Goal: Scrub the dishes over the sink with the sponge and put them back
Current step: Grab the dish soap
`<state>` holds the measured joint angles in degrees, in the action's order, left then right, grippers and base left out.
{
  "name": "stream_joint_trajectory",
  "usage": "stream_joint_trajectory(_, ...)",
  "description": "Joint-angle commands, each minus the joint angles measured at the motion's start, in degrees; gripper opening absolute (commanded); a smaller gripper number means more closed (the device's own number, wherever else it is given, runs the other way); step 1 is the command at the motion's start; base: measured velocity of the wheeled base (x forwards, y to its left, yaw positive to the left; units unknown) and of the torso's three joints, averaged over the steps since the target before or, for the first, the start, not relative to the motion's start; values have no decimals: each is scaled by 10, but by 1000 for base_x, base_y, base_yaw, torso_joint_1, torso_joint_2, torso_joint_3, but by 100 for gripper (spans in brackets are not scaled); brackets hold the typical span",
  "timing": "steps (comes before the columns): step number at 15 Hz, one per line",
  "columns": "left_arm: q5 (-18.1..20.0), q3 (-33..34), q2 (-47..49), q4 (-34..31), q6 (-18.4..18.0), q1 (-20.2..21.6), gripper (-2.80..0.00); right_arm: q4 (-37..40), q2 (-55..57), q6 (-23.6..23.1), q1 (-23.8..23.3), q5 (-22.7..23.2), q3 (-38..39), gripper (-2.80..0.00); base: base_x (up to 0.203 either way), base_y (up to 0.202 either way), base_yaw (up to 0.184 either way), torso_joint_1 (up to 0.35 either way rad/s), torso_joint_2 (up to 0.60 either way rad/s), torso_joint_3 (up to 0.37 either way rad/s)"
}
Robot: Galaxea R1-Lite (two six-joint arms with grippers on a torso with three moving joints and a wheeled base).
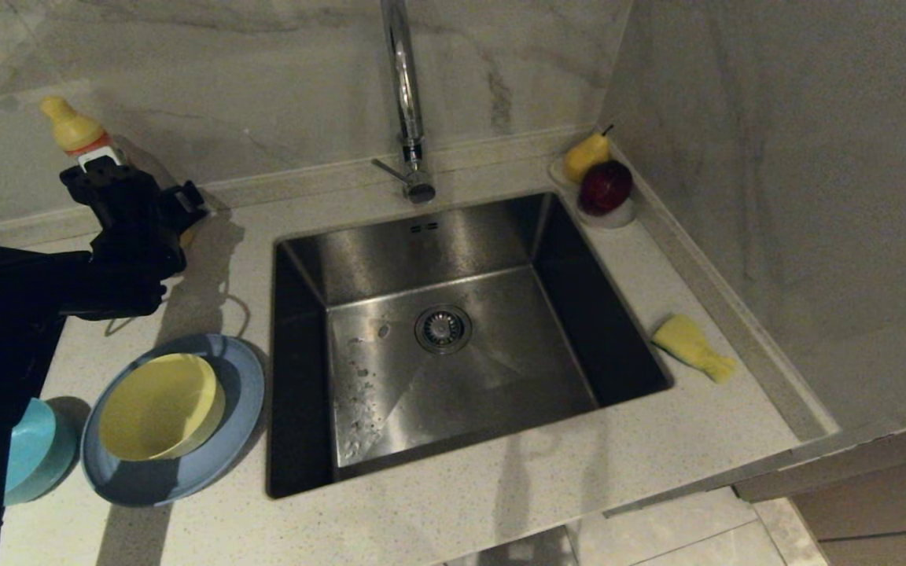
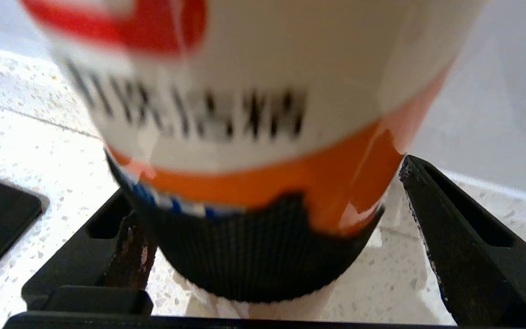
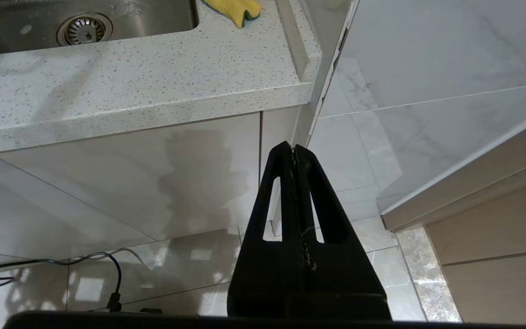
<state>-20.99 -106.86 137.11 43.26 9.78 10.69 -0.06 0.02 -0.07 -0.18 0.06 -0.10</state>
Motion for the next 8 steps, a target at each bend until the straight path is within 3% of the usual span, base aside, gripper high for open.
stream_joint_trajectory(1,-3,-5,1,4,1,0,-280,0,0,0,0,0,0,-280,0,0,0,0,0,0)
stream_joint_trajectory(8,-2,-5,23,22,4,0,-280,0,0,0,0,0,0,-280,0,0,0,0,0,0)
